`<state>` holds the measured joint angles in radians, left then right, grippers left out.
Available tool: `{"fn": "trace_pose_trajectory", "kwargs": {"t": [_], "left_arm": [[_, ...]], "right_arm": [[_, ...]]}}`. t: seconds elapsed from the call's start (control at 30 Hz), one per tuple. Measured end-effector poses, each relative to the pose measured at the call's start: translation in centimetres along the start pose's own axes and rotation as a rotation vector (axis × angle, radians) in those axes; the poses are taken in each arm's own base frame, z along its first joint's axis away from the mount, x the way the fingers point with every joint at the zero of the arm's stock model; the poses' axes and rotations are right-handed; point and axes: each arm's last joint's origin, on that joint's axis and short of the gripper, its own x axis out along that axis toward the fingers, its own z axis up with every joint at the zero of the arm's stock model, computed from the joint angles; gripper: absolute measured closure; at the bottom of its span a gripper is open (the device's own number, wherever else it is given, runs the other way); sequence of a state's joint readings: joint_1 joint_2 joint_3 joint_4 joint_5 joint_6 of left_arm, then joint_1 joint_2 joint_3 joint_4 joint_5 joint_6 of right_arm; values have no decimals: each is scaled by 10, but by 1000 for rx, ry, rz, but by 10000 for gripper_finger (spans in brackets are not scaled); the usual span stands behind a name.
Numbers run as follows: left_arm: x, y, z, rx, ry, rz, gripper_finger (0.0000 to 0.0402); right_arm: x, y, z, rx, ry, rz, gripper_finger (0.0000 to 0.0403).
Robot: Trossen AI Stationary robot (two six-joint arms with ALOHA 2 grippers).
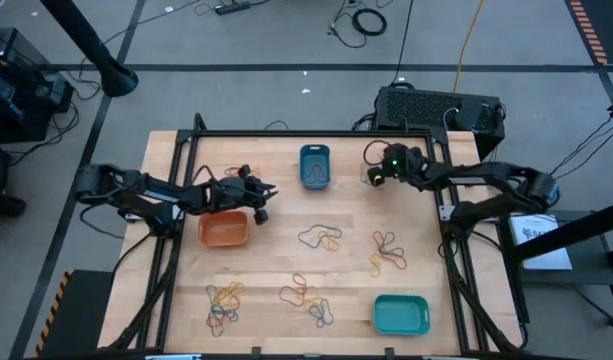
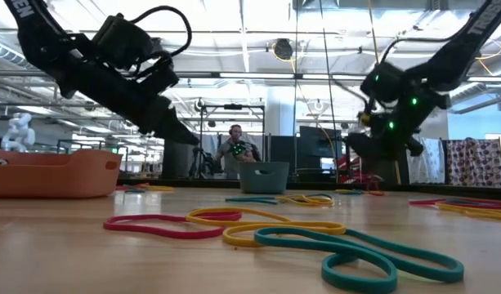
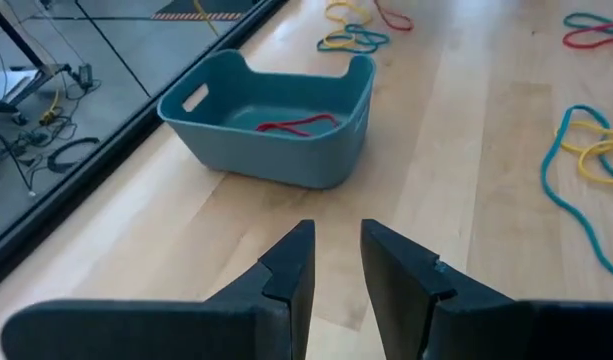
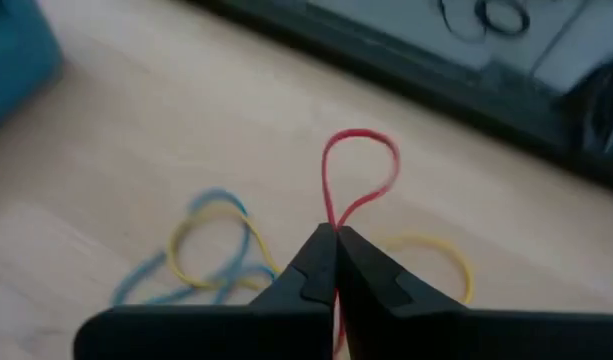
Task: Sort rubber bands into baskets
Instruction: Put the top right red rubber band into the blue bin
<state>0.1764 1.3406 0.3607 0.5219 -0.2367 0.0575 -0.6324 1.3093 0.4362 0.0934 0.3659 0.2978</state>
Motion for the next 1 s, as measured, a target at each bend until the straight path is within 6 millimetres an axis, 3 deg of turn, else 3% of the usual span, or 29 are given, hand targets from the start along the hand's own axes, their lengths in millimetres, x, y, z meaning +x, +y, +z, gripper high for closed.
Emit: {"fn": "trace_pose_trajectory", "kwargs": {"t": [0.17,0.3,0.5,0.73,1.0], "left_arm": [[-6,2,-2,14,57,8,309],[-11,4,0,-4,57,39,309],[-15,5,4,-7,33,42,309],[-15,5,5,7,27,42,309],[-16,6,-2,29,97,73,309]], "right_arm": [[-23,9,24,-25,-207,109,402],[-38,25,38,4,-362,306,402],[-53,56,45,23,-560,486,403],[-36,86,42,38,-584,505,403],[-5,138,61,-24,-515,515,402]]}}
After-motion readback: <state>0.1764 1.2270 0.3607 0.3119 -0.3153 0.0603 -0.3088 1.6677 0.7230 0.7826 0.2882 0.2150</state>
